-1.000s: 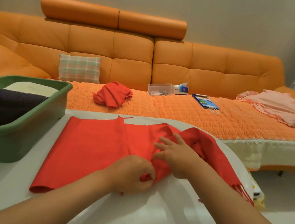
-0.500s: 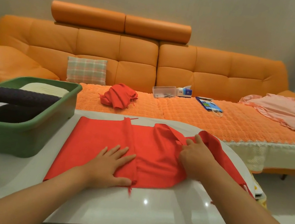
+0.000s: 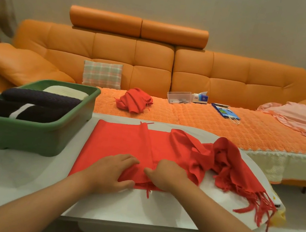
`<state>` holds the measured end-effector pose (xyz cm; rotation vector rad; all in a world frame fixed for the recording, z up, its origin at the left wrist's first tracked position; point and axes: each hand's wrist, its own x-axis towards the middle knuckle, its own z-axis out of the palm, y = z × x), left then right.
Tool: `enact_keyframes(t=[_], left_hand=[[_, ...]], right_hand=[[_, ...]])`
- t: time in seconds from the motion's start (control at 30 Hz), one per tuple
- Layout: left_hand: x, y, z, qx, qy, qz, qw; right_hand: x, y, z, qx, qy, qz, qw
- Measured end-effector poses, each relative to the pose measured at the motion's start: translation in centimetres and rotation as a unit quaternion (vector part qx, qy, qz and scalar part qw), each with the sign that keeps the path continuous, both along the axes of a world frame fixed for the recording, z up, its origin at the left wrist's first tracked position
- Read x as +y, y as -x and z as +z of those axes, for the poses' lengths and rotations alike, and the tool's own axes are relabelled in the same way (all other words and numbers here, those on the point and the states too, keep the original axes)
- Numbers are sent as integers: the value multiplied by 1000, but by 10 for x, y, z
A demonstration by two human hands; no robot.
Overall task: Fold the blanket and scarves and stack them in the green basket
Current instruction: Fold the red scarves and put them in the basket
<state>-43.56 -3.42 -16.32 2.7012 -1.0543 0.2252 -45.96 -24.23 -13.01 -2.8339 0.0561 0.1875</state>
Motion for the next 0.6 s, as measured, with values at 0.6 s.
enact_keyframes(t=[0.6], left_hand=[[67,8,-3,-58,-21,14,998]], right_hand=[[25,-10,20,179,-304,-129,927]])
